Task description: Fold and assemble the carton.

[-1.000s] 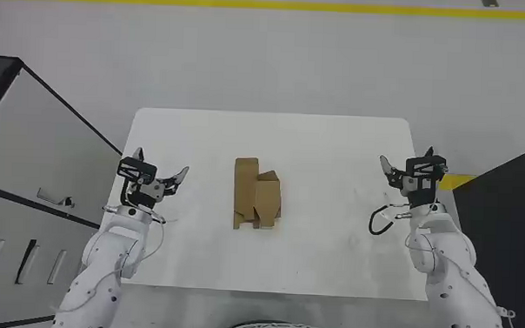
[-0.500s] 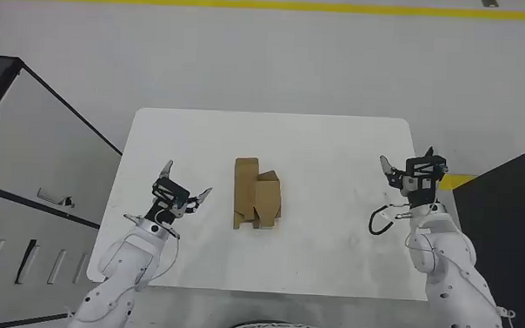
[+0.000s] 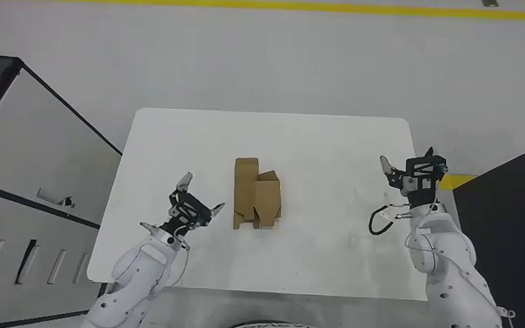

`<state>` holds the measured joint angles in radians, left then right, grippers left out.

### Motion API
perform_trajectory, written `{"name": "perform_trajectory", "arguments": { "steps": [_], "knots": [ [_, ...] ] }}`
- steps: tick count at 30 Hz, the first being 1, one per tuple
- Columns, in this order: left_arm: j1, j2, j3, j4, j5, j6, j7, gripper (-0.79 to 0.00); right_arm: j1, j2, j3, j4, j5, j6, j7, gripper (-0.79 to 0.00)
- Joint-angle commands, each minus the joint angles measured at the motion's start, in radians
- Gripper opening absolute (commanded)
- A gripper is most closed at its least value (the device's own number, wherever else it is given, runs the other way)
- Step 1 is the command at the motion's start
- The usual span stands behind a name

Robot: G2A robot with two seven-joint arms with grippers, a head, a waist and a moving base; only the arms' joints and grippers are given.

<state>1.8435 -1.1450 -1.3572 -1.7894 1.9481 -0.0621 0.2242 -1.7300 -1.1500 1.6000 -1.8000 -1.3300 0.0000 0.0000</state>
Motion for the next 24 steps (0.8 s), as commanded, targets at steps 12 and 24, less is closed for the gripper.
{"name": "perform_trajectory", "arguments": {
  "steps": [12, 24],
  "knots": [
    [-0.01, -0.019, 0.135, 0.014, 0.169, 0.13, -0.102, 0.0, 0.0, 0.0, 0.0, 0.0, 0.0, 0.0, 0.0, 0.0],
    [-0.021, -0.036, 0.266, 0.013, 0.277, 0.142, -0.182, 0.0, 0.0, 0.0, 0.0, 0.0, 0.0, 0.0, 0.0, 0.0]
  ]
}}
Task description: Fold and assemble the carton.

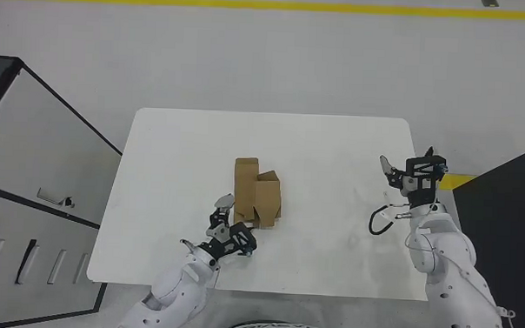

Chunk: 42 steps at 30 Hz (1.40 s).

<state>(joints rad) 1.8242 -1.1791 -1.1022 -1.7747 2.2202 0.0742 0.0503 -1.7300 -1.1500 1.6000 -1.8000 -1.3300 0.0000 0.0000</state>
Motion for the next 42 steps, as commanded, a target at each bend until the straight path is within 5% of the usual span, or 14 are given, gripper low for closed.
{"name": "perform_trajectory", "arguments": {
  "steps": [1, 42],
  "knots": [
    [-0.003, -0.002, 0.012, -0.003, 0.01, 0.007, -0.009, 0.0, 0.0, 0.0, 0.0, 0.0, 0.0, 0.0, 0.0, 0.0],
    [-0.076, -0.044, 0.123, 0.073, 0.063, 0.155, -0.213, 0.0, 0.0, 0.0, 0.0, 0.0, 0.0, 0.0, 0.0, 0.0]
  ]
}}
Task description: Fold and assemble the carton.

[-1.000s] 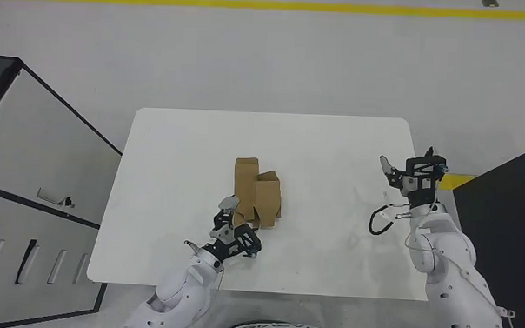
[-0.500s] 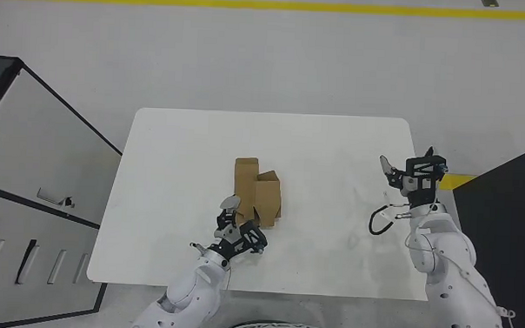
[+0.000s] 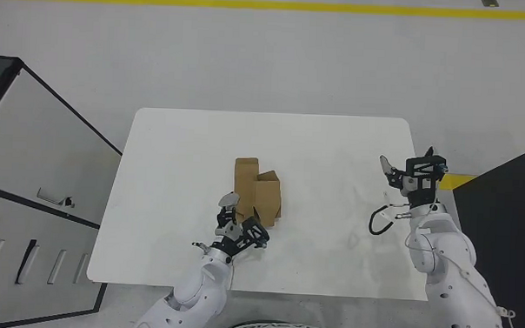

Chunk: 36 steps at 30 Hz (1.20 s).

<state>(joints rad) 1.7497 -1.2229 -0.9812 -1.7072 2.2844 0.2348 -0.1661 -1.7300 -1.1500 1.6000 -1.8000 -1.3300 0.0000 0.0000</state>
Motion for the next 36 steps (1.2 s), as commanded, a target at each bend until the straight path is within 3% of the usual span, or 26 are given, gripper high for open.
{"name": "perform_trajectory", "arguments": {
  "steps": [1, 12, 15, 17, 19, 24, 36],
  "knots": [
    [-0.004, -0.002, 0.005, 0.013, -0.001, -0.004, 0.006, 0.0, 0.0, 0.0, 0.0, 0.0, 0.0, 0.0, 0.0, 0.0],
    [-0.045, -0.023, 0.04, 0.085, 0.02, 0.05, -0.032, 0.0, 0.0, 0.0, 0.0, 0.0, 0.0, 0.0, 0.0, 0.0],
    [-0.05, -0.027, 0.046, 0.097, 0.03, 0.053, -0.038, -0.12, 0.0, 0.0, 0.0, 0.0, 0.0, 0.0, 0.0, 0.0],
    [-0.052, -0.03, 0.049, 0.103, 0.031, 0.054, -0.04, -0.274, 0.0, 0.0, 0.0, 0.0, 0.0, 0.0, 0.0, 0.0],
    [-0.054, -0.032, 0.052, 0.108, 0.037, 0.053, -0.043, -0.332, 0.0, 0.0, 0.0, 0.0, 0.0, 0.0, 0.0, 0.0],
    [-0.057, -0.036, 0.054, 0.117, 0.044, 0.05, -0.052, -0.394, 0.0, 0.0, 0.0, 0.0, 0.0, 0.0, 0.0, 0.0],
    [-0.06, -0.046, 0.061, 0.134, 0.054, 0.039, -0.059, -0.376, 0.0, 0.0, 0.0, 0.0, 0.0, 0.0, 0.0, 0.0]
  ]
}}
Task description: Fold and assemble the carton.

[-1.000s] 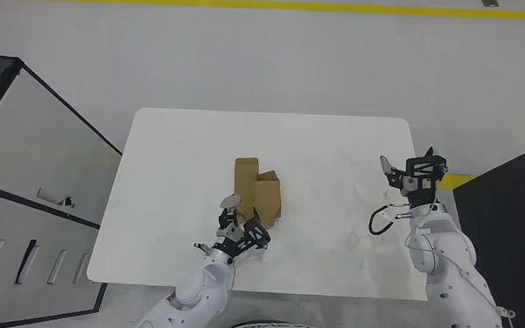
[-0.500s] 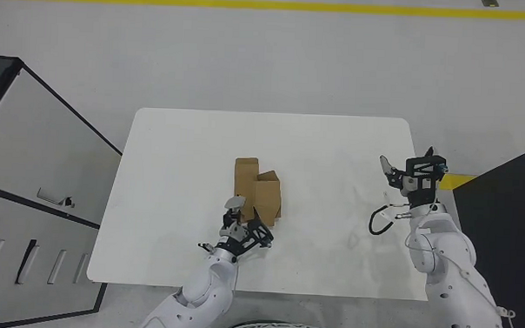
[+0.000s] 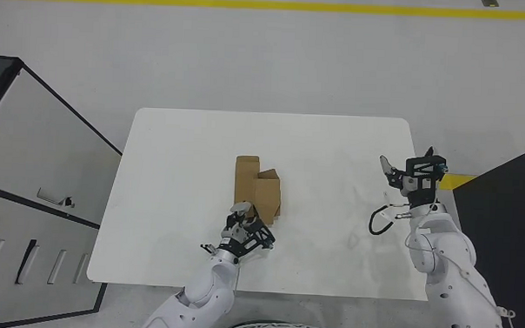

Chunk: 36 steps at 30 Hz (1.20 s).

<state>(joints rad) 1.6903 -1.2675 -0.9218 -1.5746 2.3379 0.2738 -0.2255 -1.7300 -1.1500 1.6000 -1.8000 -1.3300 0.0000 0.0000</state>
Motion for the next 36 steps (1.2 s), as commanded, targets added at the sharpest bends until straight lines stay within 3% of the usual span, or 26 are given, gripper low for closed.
{"name": "perform_trajectory", "arguments": {
  "steps": [1, 7, 15, 26, 30, 31, 32, 36],
  "knots": [
    [-0.002, -0.002, 0.003, 0.005, 0.002, -0.001, -0.001, -0.369, 0.0, 0.0, 0.0, 0.0, 0.0, 0.0, 0.0, 0.0],
    [-0.017, -0.011, 0.017, 0.024, 0.013, 0.001, -0.022, -0.326, 0.0, 0.0, 0.0, 0.0, 0.0, 0.0, 0.0, 0.0],
    [-0.038, -0.025, 0.025, 0.043, -0.001, 0.02, -0.052, -0.406, 0.0, 0.0, 0.0, 0.0, 0.0, 0.0, 0.0, 0.0],
    [-0.052, -0.04, 0.024, 0.065, -0.023, 0.044, -0.068, -0.431, 0.0, 0.0, 0.0, 0.0, 0.0, 0.0, 0.0, 0.0],
    [-0.055, -0.046, 0.022, 0.076, -0.033, 0.051, -0.076, -0.579, 0.0, 0.0, 0.0, 0.0, 0.0, 0.0, 0.0, 0.0],
    [-0.057, -0.047, 0.02, 0.078, -0.036, 0.055, -0.079, -0.733, 0.0, 0.0, 0.0, 0.0, 0.0, 0.0, 0.0, 0.0],
    [-0.057, -0.048, 0.018, 0.079, -0.039, 0.061, -0.083, -0.785, 0.0, 0.0, 0.0, 0.0, 0.0, 0.0, 0.0, 0.0],
    [-0.058, -0.051, 0.008, 0.078, -0.039, 0.074, -0.083, -0.785, 0.0, 0.0, 0.0, 0.0, 0.0, 0.0, 0.0, 0.0]
  ]
}}
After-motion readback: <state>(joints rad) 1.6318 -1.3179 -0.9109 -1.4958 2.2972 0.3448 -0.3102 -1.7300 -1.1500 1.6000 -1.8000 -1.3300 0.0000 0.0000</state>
